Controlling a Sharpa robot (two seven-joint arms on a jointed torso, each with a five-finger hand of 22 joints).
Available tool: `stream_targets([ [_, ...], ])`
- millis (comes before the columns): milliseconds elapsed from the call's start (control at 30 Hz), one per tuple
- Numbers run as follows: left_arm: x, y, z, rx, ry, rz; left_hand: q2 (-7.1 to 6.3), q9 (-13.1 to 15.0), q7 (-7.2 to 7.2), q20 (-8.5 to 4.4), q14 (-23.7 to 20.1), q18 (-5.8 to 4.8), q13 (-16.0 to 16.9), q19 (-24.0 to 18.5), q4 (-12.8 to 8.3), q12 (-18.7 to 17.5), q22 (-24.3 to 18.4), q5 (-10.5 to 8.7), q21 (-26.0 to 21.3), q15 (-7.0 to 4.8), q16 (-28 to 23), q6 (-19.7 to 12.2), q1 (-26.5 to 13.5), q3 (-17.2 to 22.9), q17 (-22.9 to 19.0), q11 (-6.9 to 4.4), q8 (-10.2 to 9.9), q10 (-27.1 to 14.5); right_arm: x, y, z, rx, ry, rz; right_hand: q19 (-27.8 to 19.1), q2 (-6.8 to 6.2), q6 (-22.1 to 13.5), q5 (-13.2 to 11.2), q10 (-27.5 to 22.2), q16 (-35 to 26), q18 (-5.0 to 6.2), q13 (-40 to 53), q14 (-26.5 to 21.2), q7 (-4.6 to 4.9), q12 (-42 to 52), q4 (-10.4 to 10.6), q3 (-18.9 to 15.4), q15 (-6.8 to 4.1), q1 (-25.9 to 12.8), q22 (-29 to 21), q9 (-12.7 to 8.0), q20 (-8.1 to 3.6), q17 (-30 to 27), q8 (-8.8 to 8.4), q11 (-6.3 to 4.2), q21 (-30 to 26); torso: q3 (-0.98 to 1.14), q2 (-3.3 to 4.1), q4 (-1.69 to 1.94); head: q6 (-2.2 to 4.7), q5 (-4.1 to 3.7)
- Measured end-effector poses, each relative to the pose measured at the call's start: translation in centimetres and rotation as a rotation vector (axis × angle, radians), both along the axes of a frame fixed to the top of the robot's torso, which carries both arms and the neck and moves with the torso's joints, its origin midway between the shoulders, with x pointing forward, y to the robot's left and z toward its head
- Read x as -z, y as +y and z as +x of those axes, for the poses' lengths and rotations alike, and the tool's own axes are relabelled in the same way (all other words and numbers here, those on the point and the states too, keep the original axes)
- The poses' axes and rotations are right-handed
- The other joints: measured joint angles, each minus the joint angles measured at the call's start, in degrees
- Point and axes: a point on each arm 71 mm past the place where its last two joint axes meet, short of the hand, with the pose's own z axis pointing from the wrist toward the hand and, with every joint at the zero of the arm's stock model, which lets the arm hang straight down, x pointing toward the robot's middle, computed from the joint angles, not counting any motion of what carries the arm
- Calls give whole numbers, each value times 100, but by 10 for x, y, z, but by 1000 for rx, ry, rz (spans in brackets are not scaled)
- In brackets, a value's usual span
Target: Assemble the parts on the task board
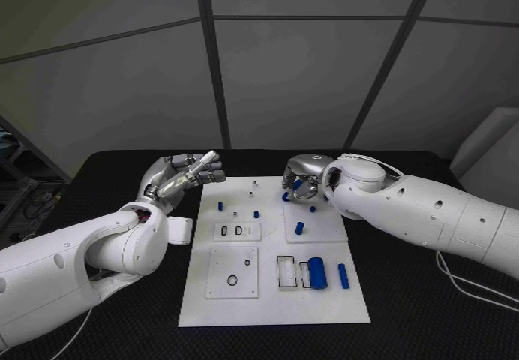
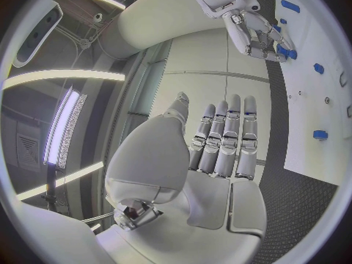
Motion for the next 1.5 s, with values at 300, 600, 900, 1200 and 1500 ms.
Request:
stream_targets([
  [300, 0, 0, 0, 4, 4, 0, 0, 0, 0, 0, 0, 0, 0, 0, -10, -37, 0, 0, 0, 0, -3, 0, 0, 10, 0, 1, -17, 0, 2, 5, 1, -6, 9, -12, 41, 23, 0, 0, 152, 139, -93, -1, 0, 1, 34, 44, 150, 0, 23, 198, 3, -1, 176, 0, -22, 178, 10, 12, -4, -38, 9],
  [600, 1, 0, 1, 7, 9, 2, 0, -5, 0, 0, 0, 0, 0, 0, -16, -38, -1, 0, 0, 0, -3, 0, 0, 17, 1, 2, -34, -2, 3, 5, 2, -8, 17, -19, 83, 45, 131, 0, 373, 267, -92, -1, 0, -50, 87, 101, 310, 0, 44, 457, 23, -43, 336, 1, -83, 402, 14, 20, -10, -52, 15],
  [900, 1, 0, 1, 9, 15, 4, 0, -4, 0, 0, 0, 0, 0, -1, -16, -38, -1, 0, 0, 0, -3, 0, 0, 17, 1, 23, -34, -24, 5, 7, 4, -10, 31, -28, 81, 68, 202, 0, 483, 292, -92, -1, 21, -83, 86, 113, 424, -21, 68, 555, 22, -41, 376, 30, -91, 482, 14, 32, -10, -76, 7],
  [1200, 2, 0, 1, 12, 18, 6, 0, -4, 0, 0, 0, -1, 0, -1, -32, -67, -7, 0, 0, 0, -26, 0, 0, 0, 1, 23, -34, -24, 5, 8, 5, -9, 36, -30, 81, 68, 217, 0, 482, 291, -91, -1, 21, -68, 85, 96, 442, -21, 68, 564, 21, -41, 379, 30, -91, 482, 16, 35, -9, -85, 7],
  [1500, 2, 1, 1, 12, 21, 7, 0, -3, 22, 0, 0, -1, 0, -1, -32, -67, -7, 0, 0, 0, -26, -22, 0, 0, 1, 23, -63, -24, 4, 4, 4, -10, 20, -15, 152, 144, 387, -5, 658, 358, -175, 7, 19, -84, 83, 69, 625, -62, 144, 828, 28, -54, 438, 85, -143, 700, 14, 37, -9, -88, 14],
])
